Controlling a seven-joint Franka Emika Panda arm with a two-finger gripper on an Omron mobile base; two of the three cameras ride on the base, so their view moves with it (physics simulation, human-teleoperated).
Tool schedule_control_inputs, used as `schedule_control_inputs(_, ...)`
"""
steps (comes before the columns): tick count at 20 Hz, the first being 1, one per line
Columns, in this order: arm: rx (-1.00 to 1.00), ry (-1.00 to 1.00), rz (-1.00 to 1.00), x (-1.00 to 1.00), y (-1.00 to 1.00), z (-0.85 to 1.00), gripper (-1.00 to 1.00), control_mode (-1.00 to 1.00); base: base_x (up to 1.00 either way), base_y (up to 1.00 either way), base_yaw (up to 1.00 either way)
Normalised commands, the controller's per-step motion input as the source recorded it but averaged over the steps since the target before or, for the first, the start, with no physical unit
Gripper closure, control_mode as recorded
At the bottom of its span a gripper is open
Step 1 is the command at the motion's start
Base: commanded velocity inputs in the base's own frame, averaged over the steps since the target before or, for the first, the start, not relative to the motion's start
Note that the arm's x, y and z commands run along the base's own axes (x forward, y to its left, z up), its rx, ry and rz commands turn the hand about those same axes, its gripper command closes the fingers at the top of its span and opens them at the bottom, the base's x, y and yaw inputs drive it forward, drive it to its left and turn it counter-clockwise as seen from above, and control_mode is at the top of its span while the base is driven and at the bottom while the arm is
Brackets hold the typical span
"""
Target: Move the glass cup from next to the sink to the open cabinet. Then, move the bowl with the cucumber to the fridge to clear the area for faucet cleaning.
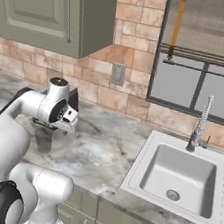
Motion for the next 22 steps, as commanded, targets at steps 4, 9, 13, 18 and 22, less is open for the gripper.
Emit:
schedule_control_inputs(4, 0.0, 0.0, 0.0, 0.38, 0.33, -0.01, -1.0, -1.0, 0.0, 0.0, 0.0)
schedule_control_inputs(9, 0.01, 0.0, 0.0, 0.14, 0.14, 0.0, -1.0, -1.0, 0.0, 0.0, 0.0)
schedule_control_inputs(13, 0.01, 0.0, 0.02, -0.14, 0.04, 0.0, -1.0, -1.0, 0.0, 0.0, 0.0)
schedule_control_inputs(18, -0.01, 0.0, 0.01, 0.0, 0.18, -0.22, -1.0, -1.0, 0.0, 0.0, 0.0)
schedule_control_inputs(22, -0.04, 0.0, 0.0, 0.0, 0.18, -0.32, -1.0, -1.0, 0.0, 0.0, 0.0)
